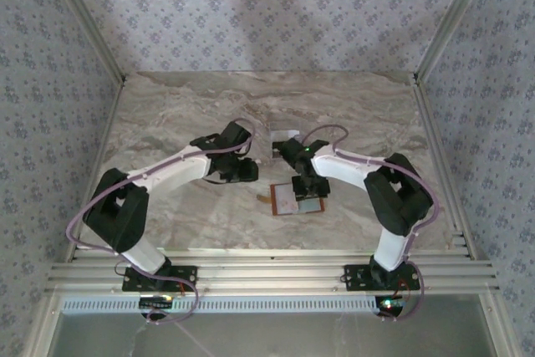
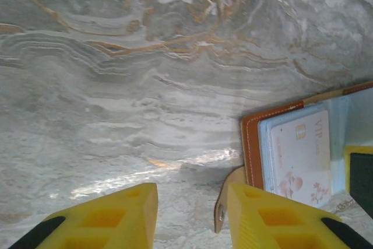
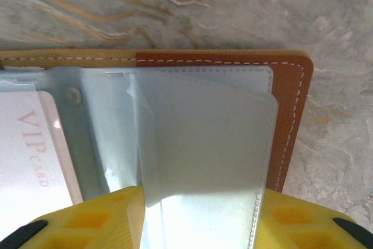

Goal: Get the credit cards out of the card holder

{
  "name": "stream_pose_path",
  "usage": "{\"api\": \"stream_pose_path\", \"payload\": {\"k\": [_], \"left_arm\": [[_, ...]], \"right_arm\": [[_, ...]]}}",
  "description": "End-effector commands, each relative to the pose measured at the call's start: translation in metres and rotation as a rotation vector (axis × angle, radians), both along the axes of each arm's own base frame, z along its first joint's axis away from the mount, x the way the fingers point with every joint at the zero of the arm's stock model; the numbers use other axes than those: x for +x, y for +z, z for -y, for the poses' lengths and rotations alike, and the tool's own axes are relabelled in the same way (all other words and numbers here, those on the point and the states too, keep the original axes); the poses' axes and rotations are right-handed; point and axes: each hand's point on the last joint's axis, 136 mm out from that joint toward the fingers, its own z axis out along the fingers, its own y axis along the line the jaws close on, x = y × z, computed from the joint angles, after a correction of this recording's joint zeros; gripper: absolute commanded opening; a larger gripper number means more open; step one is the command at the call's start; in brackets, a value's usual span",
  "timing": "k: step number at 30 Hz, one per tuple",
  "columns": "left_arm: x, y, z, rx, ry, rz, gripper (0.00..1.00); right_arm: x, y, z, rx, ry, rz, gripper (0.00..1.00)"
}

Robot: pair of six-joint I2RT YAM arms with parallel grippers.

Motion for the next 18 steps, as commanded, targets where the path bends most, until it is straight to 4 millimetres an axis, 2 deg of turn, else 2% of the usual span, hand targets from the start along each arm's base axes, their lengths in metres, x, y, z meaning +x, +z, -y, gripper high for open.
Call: {"api": "stream_pose_path", "payload": {"k": [1,5,9,13,18], "left_arm": [[-0.001,0.004,0.014,0.005,-0.023,0.0,0.37],[-0.003,0.003,0.029,0.003,-0.046,-0.006,0.38],[-0.004,0.003,0.037,0.002,-0.057,-0.007,0.38],[-0.004,0.003,0.04,0.0,-0.056,-0.006,0.37],[-0.005,0.004,0.047,-0.016,-0.06,-0.011,0.37]], "right_arm": [[-0.001,0.006,-0.003,0.088,-0.004,0.004,0.48],[-0.002,0.011,-0.003,0.166,-0.001,0.011,0.55],[0.0,0.015,0.014,0.161,-0.026,0.027,0.59],[0.0,0.012,0.027,0.167,-0.056,0.025,0.6],[-0.002,0.001,0.017,0.286,-0.06,-0.021,0.57]]}}
